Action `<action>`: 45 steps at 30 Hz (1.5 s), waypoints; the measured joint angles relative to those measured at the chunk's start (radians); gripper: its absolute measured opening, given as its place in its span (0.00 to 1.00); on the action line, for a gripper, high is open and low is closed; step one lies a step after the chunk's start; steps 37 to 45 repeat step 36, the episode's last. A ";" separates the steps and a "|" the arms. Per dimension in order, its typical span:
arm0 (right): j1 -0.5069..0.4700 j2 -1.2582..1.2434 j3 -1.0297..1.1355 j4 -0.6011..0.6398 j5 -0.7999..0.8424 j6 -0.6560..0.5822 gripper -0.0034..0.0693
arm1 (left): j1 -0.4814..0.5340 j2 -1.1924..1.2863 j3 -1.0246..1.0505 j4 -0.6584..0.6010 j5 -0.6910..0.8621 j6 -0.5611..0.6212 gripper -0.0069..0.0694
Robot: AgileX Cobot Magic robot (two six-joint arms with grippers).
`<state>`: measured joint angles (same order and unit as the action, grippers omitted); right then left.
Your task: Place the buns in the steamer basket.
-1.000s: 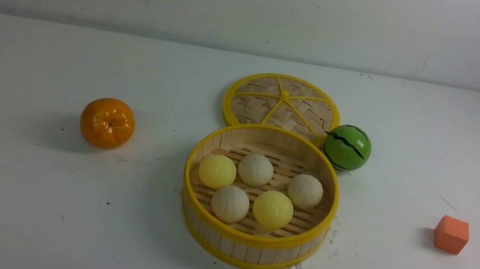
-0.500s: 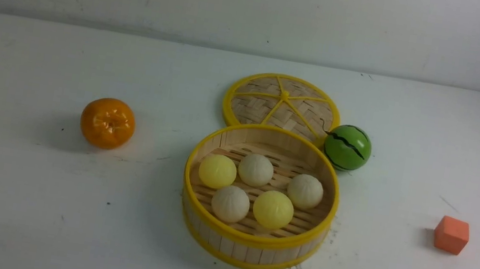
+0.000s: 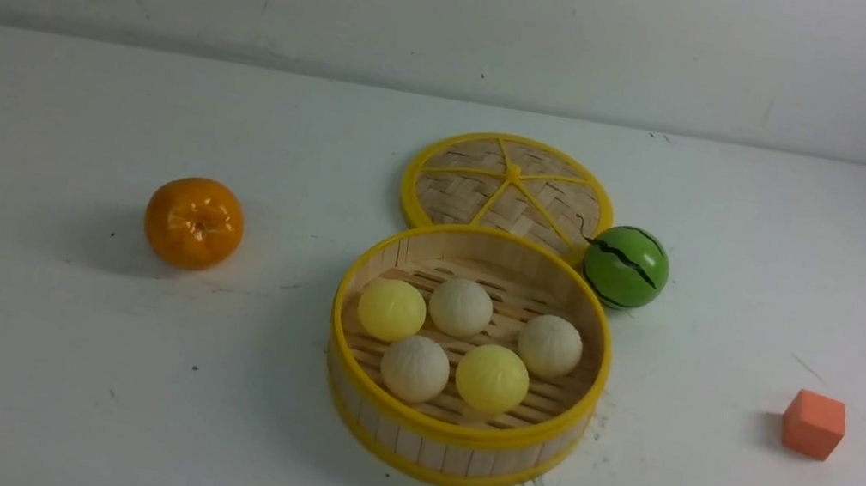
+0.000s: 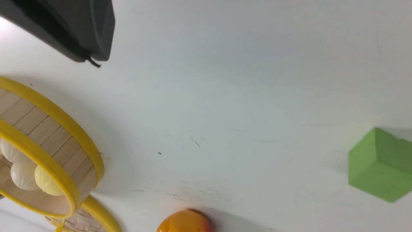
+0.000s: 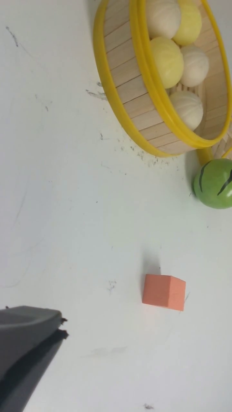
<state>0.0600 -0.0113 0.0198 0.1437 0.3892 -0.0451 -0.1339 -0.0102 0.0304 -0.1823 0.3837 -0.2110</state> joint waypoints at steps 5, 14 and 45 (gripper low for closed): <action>0.000 0.000 0.000 0.000 0.000 0.000 0.06 | 0.000 0.000 0.000 -0.002 -0.001 -0.001 0.07; 0.000 0.000 0.000 0.000 0.000 0.000 0.08 | 0.000 0.000 0.000 -0.002 -0.001 -0.001 0.07; 0.000 0.000 0.000 0.000 0.000 0.000 0.10 | 0.000 0.000 0.000 -0.002 -0.001 -0.001 0.08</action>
